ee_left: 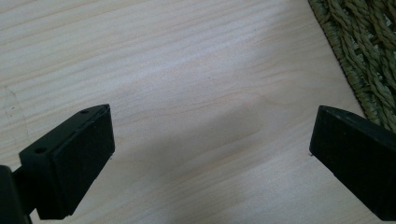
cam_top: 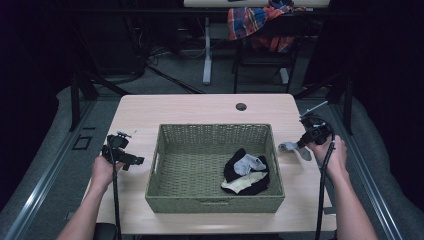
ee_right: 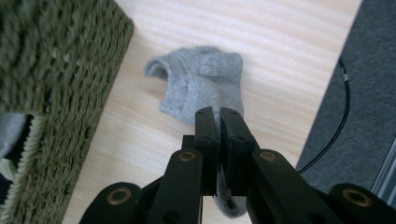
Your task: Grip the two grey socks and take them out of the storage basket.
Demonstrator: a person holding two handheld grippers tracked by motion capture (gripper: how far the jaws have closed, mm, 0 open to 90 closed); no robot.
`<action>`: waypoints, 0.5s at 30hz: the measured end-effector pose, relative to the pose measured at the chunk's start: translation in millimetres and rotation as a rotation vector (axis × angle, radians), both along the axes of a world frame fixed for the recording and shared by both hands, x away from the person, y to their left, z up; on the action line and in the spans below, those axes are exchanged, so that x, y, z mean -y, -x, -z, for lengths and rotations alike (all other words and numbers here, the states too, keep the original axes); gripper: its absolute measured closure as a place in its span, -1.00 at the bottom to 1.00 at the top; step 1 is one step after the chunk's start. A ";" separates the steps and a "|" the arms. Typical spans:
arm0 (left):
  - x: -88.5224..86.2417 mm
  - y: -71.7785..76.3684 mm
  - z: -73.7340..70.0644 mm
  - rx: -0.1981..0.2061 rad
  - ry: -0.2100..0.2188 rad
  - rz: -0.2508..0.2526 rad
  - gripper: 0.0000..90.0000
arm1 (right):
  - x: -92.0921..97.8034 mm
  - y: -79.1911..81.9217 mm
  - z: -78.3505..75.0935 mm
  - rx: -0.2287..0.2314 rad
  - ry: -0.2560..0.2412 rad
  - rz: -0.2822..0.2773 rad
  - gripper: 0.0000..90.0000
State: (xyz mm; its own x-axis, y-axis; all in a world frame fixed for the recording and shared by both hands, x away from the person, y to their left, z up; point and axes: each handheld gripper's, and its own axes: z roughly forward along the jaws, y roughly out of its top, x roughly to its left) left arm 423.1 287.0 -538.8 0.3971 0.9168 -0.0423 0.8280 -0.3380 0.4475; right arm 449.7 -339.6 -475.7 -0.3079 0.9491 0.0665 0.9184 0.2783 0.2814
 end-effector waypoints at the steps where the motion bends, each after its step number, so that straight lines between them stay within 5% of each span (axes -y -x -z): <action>1: 0.1 -0.4 0.2 -0.001 0.002 0.000 -1.00 | -0.7 -0.4 3.2 -0.005 0.005 0.004 0.92; 4: 3.2 -1.5 0.5 -0.003 -0.007 0.015 -1.00 | 0.0 -3.6 11.6 -0.050 0.012 -0.016 0.92; 11: 0.0 -0.6 0.9 0.000 0.001 -0.001 -1.00 | 1.5 -3.2 10.2 -0.040 -0.003 -0.001 0.80; 15: 3.3 -1.2 1.0 0.000 -0.007 0.010 -1.00 | -0.5 -3.1 -1.6 -0.025 0.024 -0.021 0.35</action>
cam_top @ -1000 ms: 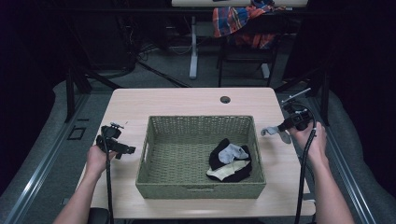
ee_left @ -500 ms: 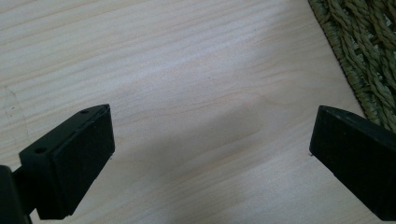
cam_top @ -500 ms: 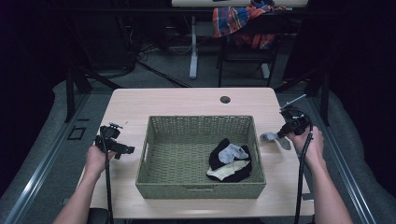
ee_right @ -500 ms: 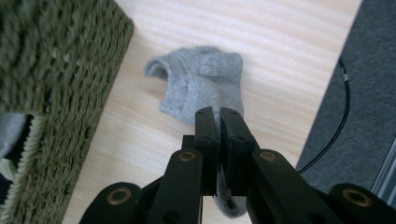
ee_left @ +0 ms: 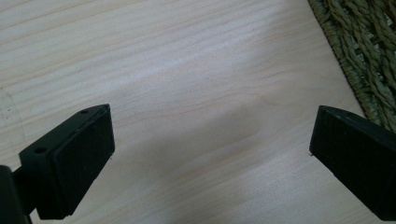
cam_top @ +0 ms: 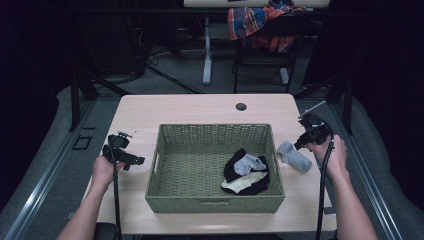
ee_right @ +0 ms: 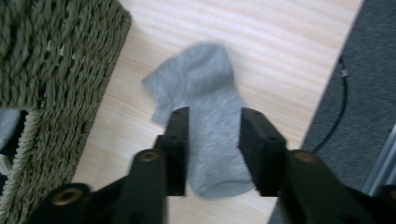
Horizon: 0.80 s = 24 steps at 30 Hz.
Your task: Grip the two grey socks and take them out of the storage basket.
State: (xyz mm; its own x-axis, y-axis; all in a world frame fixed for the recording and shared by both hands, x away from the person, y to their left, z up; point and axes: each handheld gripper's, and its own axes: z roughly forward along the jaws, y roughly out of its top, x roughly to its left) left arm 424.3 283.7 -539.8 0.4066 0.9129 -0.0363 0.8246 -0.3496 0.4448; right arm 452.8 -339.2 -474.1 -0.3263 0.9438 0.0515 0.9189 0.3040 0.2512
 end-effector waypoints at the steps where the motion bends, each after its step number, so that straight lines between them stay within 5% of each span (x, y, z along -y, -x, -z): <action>1: 0.0 0.1 0.0 -0.001 0.000 0.000 -1.00 | -0.1 0.7 -3.3 0.014 0.002 0.008 0.26; 13: 0.9 -0.4 1.0 -0.010 -0.002 0.005 -1.00 | -14.6 15.4 -51.6 0.131 -0.068 -0.005 -0.19; 24: 1.2 -0.4 1.3 -0.012 -0.003 0.012 -1.00 | -54.6 28.0 -73.2 0.158 -0.097 -0.142 -0.67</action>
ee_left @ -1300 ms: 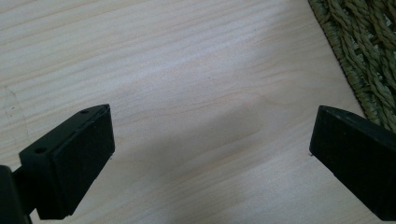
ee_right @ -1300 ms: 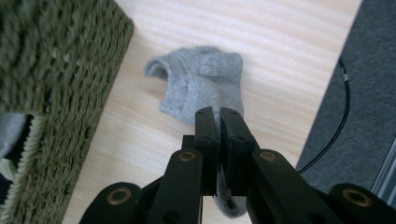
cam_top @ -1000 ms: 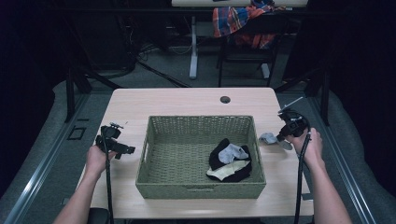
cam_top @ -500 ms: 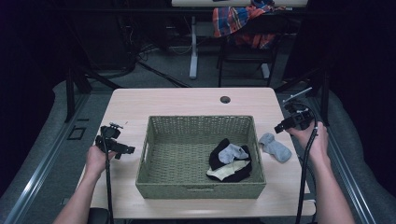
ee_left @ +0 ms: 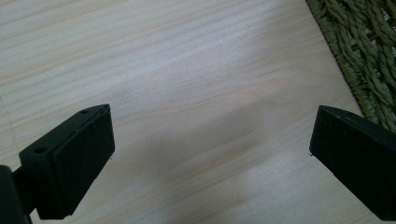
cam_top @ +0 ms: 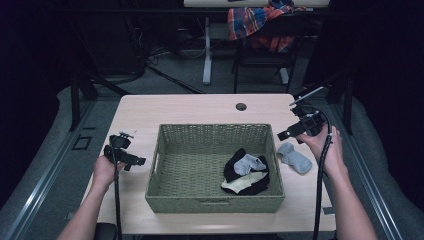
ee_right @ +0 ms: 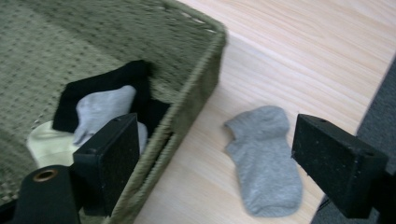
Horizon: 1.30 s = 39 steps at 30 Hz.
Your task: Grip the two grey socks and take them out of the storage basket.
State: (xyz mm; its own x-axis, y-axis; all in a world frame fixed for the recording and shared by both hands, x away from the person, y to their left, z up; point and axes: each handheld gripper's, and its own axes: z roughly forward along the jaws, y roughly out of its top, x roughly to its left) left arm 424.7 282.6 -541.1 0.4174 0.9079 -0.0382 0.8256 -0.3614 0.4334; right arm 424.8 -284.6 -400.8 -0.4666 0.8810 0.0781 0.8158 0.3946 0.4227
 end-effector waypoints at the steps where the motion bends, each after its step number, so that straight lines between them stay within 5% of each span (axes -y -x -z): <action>1: -1.5 0.1 -0.2 -0.002 0.001 -0.003 -1.00 | -2.2 0.7 -1.2 -0.002 0.004 -0.014 -0.68; 15: -2.6 0.6 -1.1 0.005 0.001 -0.011 -1.00 | -52.4 8.2 6.8 -0.057 0.003 -0.176 -0.87; 29: -1.3 0.6 -1.6 0.007 -0.001 -0.005 -1.00 | -80.3 10.0 28.9 -0.128 -0.006 -0.242 -0.97; 39: -0.8 0.4 -2.1 0.007 -0.002 0.003 -1.00 | -98.8 8.7 51.9 -0.183 0.080 -0.277 -0.56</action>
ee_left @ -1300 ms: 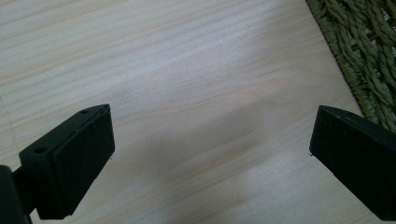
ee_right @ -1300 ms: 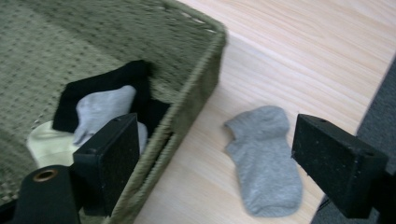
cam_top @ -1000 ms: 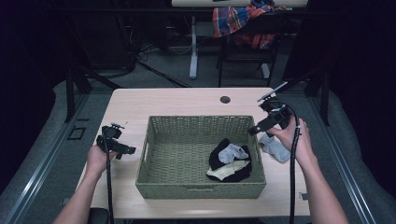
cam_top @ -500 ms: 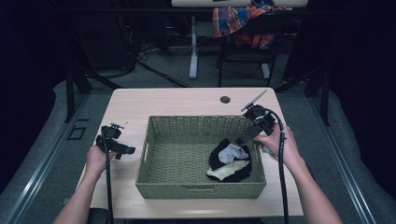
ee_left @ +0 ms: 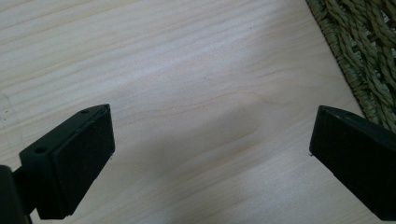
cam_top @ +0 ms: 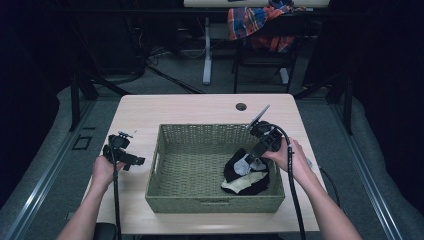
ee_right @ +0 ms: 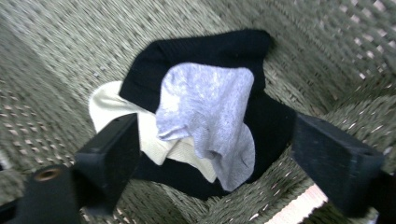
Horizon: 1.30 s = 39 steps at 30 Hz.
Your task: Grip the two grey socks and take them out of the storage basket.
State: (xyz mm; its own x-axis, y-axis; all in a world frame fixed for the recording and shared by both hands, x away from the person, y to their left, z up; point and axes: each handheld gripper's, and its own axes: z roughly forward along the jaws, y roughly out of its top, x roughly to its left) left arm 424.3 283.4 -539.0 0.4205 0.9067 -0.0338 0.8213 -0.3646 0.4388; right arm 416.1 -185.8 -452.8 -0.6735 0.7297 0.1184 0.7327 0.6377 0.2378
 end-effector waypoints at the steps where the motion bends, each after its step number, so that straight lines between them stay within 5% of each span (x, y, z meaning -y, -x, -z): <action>1: 0.4 0.1 -0.1 -0.001 0.001 -0.001 -1.00 | -0.5 -0.8 2.1 -0.005 0.013 -0.006 -0.47; 14: 0.3 0.3 0.4 -0.006 0.001 -0.003 -1.00 | -10.9 -3.2 24.8 -0.060 0.102 -0.018 -0.11; 15: -0.8 0.7 0.2 -0.004 0.002 -0.008 -1.00 | -10.9 -3.6 25.5 -0.072 0.109 -0.018 0.12; 18: -1.0 0.5 -0.1 -0.003 0.000 -0.009 -1.00 | -11.8 -3.0 28.3 -0.070 0.117 -0.012 0.18; 23: 2.9 -0.5 0.1 0.000 -0.005 0.003 -1.00 | -11.8 -1.3 31.9 -0.099 0.132 -0.029 0.61; 39: 2.9 -1.4 0.0 -0.001 0.003 0.000 -1.00 | -6.0 7.7 -7.0 -0.013 0.043 -0.026 0.81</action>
